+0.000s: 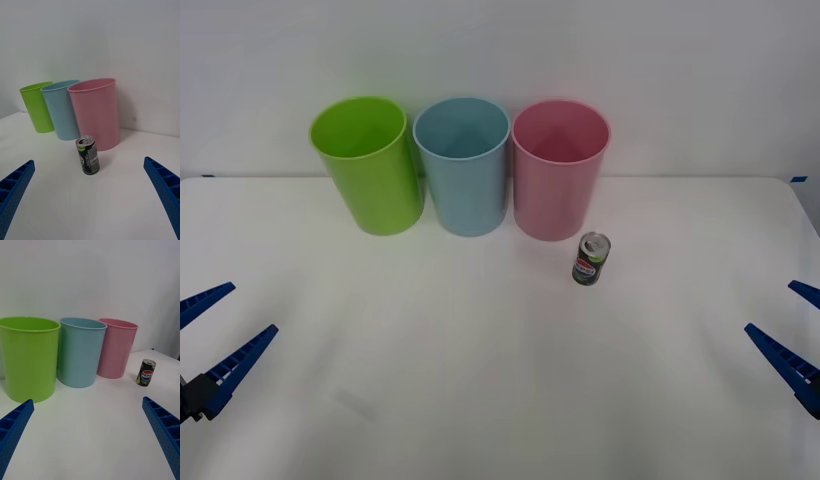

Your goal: Grasp the object on the table and drop it into the matching bin: aluminum can to the light blue bin, PET bottle to the pink bin.

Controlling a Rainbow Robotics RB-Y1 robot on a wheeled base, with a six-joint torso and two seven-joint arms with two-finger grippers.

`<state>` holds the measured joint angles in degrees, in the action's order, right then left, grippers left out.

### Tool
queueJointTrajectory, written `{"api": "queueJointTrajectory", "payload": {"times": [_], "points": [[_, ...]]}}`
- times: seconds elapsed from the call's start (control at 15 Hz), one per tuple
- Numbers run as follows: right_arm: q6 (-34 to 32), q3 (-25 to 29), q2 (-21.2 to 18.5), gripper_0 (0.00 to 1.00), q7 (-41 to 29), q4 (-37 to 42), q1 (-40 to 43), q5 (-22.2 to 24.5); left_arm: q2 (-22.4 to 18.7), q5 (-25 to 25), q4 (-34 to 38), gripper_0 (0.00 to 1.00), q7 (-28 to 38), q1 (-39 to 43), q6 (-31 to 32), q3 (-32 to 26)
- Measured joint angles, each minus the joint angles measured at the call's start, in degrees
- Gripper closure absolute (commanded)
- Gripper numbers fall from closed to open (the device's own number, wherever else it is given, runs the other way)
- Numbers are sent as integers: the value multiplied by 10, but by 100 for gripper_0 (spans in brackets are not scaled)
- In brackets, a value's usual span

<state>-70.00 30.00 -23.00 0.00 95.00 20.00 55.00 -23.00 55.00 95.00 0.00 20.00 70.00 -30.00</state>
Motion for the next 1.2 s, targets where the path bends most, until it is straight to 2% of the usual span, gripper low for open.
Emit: {"api": "queueJointTrajectory", "payload": {"times": [0.53,1.2], "points": [[7,-16,1,0,3,-2,-12,-7,0,0,0,0,0,0,0,0],[50,-78,1,0,61,-67,-67,29,0,0,0,0,0,0,0,0]]}}
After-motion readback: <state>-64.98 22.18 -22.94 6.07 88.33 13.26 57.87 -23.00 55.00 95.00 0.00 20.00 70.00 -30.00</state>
